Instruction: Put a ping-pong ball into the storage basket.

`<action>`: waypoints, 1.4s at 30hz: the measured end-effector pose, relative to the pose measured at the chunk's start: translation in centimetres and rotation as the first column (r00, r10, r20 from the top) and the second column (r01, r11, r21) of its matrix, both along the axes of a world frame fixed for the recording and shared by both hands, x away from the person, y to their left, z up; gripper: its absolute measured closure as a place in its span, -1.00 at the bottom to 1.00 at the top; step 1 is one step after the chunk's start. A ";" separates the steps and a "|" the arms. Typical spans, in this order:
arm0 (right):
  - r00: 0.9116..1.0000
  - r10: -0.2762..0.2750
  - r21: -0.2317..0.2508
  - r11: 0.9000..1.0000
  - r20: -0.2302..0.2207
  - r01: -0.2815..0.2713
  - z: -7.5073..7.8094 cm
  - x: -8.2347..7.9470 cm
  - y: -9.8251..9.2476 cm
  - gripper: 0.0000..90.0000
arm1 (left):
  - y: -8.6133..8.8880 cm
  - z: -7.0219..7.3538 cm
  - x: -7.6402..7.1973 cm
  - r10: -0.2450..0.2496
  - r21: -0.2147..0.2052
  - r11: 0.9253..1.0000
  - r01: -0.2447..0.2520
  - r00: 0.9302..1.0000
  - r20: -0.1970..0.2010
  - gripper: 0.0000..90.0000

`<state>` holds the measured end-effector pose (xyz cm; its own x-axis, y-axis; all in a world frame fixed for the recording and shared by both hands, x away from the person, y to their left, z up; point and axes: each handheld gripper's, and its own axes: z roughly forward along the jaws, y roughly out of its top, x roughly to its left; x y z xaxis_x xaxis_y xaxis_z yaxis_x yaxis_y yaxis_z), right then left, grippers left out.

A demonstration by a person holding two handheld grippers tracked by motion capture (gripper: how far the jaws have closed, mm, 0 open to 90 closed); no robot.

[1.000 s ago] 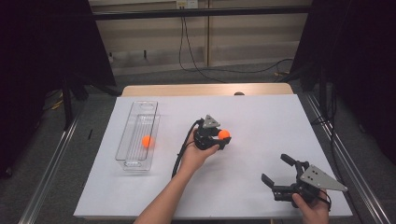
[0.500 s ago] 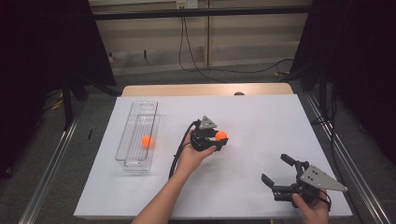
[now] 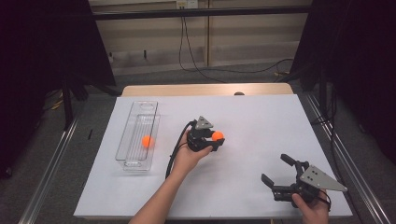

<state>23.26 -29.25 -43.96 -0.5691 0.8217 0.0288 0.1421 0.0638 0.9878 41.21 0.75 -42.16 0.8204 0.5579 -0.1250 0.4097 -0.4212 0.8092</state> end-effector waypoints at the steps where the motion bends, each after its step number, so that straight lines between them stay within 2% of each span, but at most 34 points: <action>1: 1.000 0.002 -0.001 1.000 0.000 -0.002 0.0 0.0 0.0 -0.95 | 0.1 0.0 0.0 -0.002 -0.002 1.000 0.002 1.000 0.000 0.13; 13: 1.000 -0.001 0.003 1.000 -0.001 0.001 -0.1 0.0 0.0 -0.95 | 1.1 -0.2 -0.4 0.006 0.004 1.000 -0.006 1.000 -0.005 0.13; 15: 1.000 -0.002 0.006 1.000 -0.002 0.002 0.0 0.1 0.0 -0.95 | 1.3 -0.2 -0.5 0.004 -0.006 1.000 -0.004 1.000 -0.011 0.13; 33: 1.000 -0.006 0.005 1.000 0.003 0.006 0.0 0.0 -0.1 -0.95 | 2.0 0.0 -0.7 0.019 0.018 1.000 -0.018 1.000 -0.011 0.13; 42: 1.000 -0.003 0.006 1.000 -0.001 0.003 0.0 0.0 -0.1 -0.95 | 2.7 0.4 -0.6 0.031 0.007 1.000 -0.031 0.999 -0.015 0.13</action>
<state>23.30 -29.33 -43.94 -0.5667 0.8232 0.0341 0.1430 0.0576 0.9880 40.56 3.48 -41.79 0.8008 0.5839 -0.1333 0.4345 -0.4134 0.8002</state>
